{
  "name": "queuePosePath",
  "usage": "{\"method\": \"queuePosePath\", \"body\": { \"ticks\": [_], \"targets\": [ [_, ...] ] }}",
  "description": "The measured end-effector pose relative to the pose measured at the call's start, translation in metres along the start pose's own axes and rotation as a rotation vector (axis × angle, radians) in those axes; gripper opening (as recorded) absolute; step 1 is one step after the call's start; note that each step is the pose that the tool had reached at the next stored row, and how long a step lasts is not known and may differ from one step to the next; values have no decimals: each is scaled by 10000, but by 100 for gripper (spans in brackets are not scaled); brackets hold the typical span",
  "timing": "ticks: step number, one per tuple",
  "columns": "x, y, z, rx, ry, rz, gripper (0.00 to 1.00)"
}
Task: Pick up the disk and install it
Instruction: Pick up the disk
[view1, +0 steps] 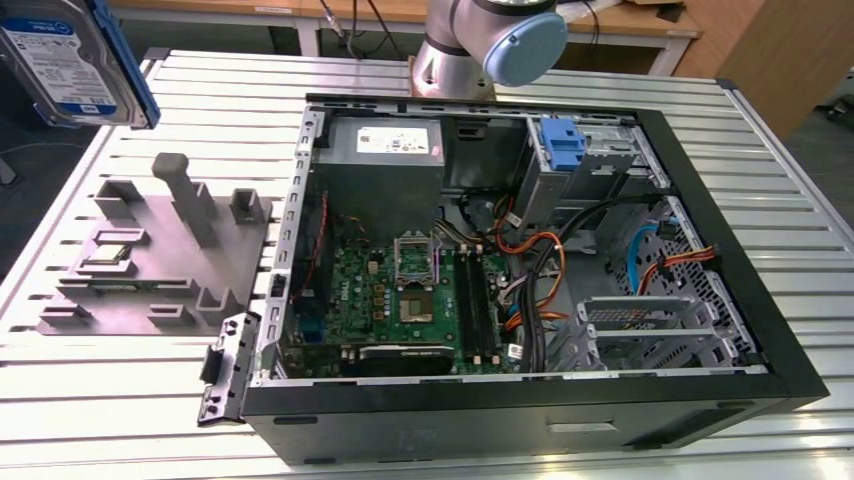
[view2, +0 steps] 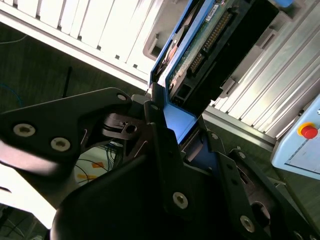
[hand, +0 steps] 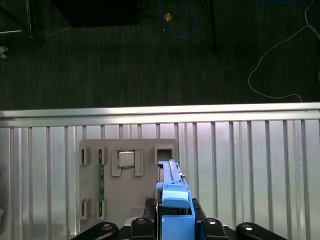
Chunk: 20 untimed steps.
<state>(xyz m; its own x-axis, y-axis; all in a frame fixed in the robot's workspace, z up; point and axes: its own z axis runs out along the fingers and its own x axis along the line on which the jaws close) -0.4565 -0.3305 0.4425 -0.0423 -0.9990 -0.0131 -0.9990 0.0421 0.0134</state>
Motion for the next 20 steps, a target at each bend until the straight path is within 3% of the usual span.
{"method": "queuePosePath", "body": {
  "ticks": [20],
  "targets": [
    [-1,1,-87,0,0,0,36]
  ]
}}
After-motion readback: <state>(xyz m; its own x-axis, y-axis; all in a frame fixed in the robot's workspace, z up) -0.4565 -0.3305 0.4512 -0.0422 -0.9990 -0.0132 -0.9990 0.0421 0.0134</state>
